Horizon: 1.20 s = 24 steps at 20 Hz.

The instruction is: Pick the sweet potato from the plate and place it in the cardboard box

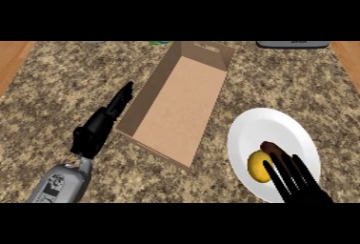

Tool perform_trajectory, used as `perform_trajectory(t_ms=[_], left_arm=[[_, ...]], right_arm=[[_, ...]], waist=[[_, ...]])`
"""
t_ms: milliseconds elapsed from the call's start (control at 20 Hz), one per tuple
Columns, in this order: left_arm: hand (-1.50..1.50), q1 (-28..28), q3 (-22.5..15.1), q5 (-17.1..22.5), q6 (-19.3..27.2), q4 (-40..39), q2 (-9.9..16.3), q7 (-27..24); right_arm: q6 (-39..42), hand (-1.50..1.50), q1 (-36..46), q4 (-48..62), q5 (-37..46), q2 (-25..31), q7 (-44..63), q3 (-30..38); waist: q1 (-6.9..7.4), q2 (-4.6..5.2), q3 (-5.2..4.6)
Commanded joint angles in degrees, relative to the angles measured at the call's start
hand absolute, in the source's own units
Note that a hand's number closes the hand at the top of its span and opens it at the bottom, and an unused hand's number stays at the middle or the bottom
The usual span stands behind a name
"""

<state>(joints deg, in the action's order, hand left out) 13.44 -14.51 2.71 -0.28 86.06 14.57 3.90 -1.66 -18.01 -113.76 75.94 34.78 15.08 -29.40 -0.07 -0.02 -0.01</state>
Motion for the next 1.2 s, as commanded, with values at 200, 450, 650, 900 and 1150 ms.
perform_trajectory(t_ms=[200, 450, 650, 900, 1150], left_arm=[[0.00, -3.0, 2.2, -2.1, -3.3, -0.3, -1.6, -3.1], [0.00, -3.3, 1.7, -6.0, -1.3, 0.6, -4.3, -1.5], [0.00, -2.5, 2.2, -7.0, -2.5, 1.3, -5.4, -0.9], [0.00, -2.8, 4.7, -6.1, -4.4, 3.3, -5.0, 1.6], [0.00, -2.8, 6.8, -5.0, -7.7, 3.2, -4.4, 1.1]], right_arm=[[0.0, -1.50, 4.2, 6.9, 3.0, -6.6, -2.6, 1.0], [-1.8, -1.50, 1.9, 5.5, 2.3, -4.3, -7.2, 4.8], [1.5, -1.50, 4.4, 8.0, 3.1, -6.8, -7.6, 6.4], [1.1, -1.50, 6.5, 14.0, 3.0, -7.8, -10.5, 9.2], [-0.7, -1.50, 6.3, 16.6, 5.9, -11.0, -10.2, 8.9]], waist=[[-0.02, -0.01, 0.00], [-0.18, -0.03, 0.00], [-0.13, -0.01, 0.00], [-0.01, 0.00, 0.01], [-0.07, -0.01, 0.01]])
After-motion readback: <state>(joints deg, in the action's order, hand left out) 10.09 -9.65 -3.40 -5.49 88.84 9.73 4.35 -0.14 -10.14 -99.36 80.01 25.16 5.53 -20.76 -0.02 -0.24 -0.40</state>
